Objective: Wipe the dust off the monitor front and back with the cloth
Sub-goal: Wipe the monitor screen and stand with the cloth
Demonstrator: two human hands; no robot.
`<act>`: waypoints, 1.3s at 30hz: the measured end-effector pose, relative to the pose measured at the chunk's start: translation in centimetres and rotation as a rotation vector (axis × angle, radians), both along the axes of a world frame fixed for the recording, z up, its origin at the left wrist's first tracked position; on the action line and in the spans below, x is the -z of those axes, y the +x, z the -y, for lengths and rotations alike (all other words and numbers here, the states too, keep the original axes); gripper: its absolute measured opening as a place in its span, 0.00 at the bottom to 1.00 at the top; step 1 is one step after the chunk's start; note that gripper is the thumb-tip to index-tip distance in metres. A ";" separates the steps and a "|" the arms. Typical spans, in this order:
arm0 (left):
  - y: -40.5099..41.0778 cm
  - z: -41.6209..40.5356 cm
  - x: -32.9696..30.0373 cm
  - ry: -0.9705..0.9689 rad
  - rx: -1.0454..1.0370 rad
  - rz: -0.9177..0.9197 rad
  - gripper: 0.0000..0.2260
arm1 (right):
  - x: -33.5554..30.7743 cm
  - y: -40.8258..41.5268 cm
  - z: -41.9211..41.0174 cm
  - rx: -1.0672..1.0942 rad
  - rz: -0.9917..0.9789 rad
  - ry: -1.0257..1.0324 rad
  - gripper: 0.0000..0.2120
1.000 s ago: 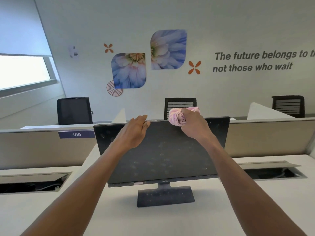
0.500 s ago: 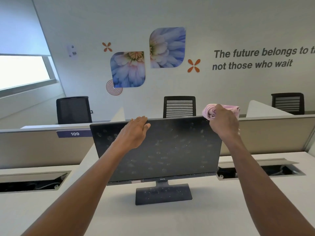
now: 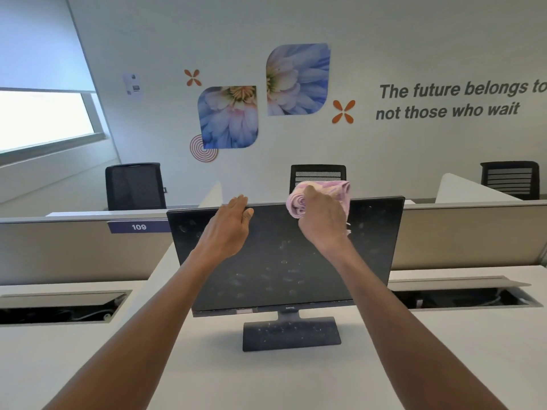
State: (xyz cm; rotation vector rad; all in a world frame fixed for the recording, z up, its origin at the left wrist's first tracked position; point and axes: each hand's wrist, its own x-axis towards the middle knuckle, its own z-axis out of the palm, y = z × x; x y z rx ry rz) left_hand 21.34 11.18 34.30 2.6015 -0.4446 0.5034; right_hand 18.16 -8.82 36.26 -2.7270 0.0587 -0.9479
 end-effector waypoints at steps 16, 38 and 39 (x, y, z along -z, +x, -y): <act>-0.9 -10.6 -1.0 -0.545 -0.394 0.118 0.17 | -0.6 1.6 -13.7 -0.415 -0.027 -0.151 0.15; -0.7 -10.9 -0.3 -0.357 -0.240 0.085 0.20 | -1.6 0.9 -15.0 -0.511 -0.134 -0.124 0.18; -0.8 -10.2 -0.3 -0.332 -0.215 0.076 0.19 | -1.6 0.7 -13.9 -0.491 -0.144 -0.122 0.18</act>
